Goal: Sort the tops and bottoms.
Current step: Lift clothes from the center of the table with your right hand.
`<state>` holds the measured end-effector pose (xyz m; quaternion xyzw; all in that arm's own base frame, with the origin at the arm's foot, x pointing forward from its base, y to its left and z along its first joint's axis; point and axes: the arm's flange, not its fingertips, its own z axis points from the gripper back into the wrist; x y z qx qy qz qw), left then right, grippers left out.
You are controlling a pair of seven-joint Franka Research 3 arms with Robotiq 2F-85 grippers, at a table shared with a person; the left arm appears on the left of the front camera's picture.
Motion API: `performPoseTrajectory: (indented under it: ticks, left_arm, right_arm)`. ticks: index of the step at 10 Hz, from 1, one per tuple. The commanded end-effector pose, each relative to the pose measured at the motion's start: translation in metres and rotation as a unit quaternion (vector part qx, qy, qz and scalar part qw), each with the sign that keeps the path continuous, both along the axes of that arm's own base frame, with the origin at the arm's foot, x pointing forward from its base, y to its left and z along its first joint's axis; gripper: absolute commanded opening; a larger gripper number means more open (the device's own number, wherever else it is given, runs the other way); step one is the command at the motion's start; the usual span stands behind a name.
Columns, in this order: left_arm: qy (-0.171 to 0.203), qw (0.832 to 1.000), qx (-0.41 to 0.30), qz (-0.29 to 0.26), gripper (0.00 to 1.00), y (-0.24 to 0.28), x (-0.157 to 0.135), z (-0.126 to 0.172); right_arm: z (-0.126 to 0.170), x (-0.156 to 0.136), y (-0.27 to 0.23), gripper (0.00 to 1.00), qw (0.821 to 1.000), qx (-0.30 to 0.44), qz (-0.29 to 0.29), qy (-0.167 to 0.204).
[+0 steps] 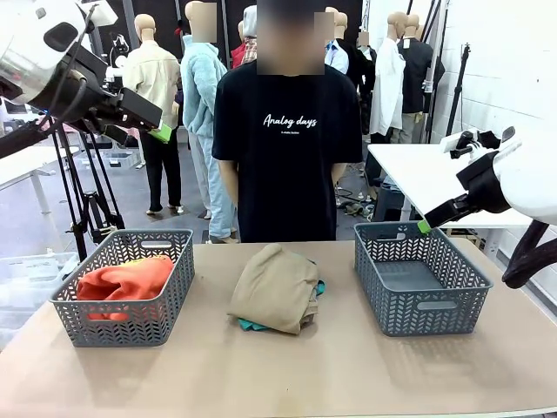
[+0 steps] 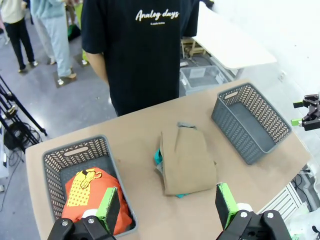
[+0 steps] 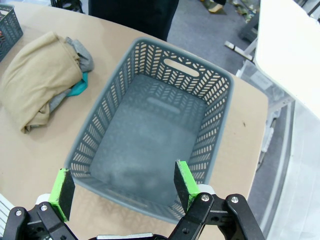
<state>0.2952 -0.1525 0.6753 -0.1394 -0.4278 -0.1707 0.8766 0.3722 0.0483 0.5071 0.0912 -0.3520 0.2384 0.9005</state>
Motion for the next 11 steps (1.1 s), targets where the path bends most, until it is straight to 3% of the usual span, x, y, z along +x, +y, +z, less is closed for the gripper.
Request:
performPoseTrajectory:
  ticks: [1,4,5,8,9,11]
  left_arm:
    - [0.001,1.0,-0.006,-0.009,1.0,0.001,-0.001,-0.001]
    - [0.001,1.0,-0.006,-0.009,1.0,0.001,-0.001,-0.001]
    - [0.001,1.0,-0.006,-0.009,1.0,0.001,-0.001,-0.001]
    - [0.001,1.0,-0.006,-0.009,1.0,0.001,-0.001,-0.001]
    - [0.001,1.0,-0.006,-0.009,1.0,0.001,-0.001,-0.001]
    - [0.001,1.0,-0.006,-0.009,1.0,0.001,-0.001,-0.001]
  right_arm:
    - [-0.002,0.002,0.0,1.0,1.0,0.011,0.001,0.001]
    - [0.0,0.0,0.0,1.0,1.0,0.0,0.0,0.0]
    - [0.033,0.003,0.023,1.0,0.997,-0.003,0.049,-0.056]
    - [0.075,0.04,0.104,1.0,0.985,-0.018,0.13,-0.109]
    - [0.08,0.044,0.126,1.0,0.983,-0.014,0.149,-0.107]
    - [0.059,0.061,0.167,1.0,0.979,-0.046,0.186,-0.074]
